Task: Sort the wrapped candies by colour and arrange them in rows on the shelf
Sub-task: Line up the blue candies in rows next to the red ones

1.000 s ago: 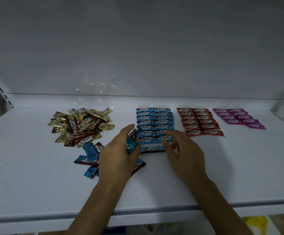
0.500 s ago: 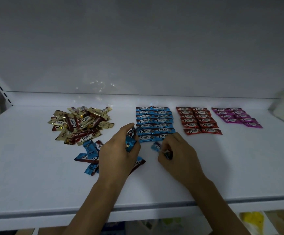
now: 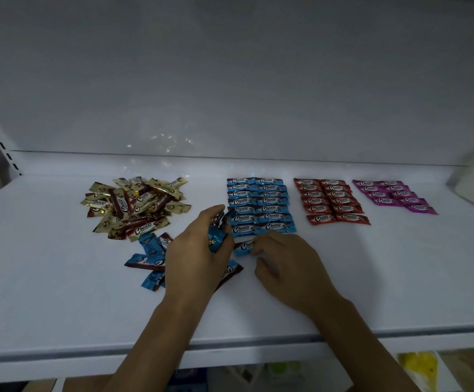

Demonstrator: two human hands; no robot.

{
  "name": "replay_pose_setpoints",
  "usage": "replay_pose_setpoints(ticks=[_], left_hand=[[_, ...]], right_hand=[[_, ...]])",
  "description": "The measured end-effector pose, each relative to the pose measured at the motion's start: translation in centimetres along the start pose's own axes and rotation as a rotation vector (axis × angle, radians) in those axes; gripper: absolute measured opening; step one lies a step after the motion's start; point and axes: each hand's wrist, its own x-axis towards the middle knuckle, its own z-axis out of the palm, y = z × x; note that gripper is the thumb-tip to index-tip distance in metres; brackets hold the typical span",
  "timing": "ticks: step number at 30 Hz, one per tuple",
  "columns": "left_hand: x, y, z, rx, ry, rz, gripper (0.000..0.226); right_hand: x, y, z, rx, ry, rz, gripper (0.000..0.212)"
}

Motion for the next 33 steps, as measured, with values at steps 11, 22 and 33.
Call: replay_pose_setpoints(ticks=[11,22,33], left_hand=[[1.1,2.5,-1.0,-0.445,0.043,-0.192,0.013],[3.5,5.0,1.6,-1.233,0.035,-1.033,0.017],[3.4,3.1,0.3,-0.946,0.136,-0.706,0.01]], right_hand=[[0.1,-0.1,0.3,0.017,0.041,-0.034,0.029],[0.3,-1.7,-0.7,0.001,0.387,-0.292,0.036],[0.8,-0.5,-2.9,0.91,0.469,0.446,0.008]])
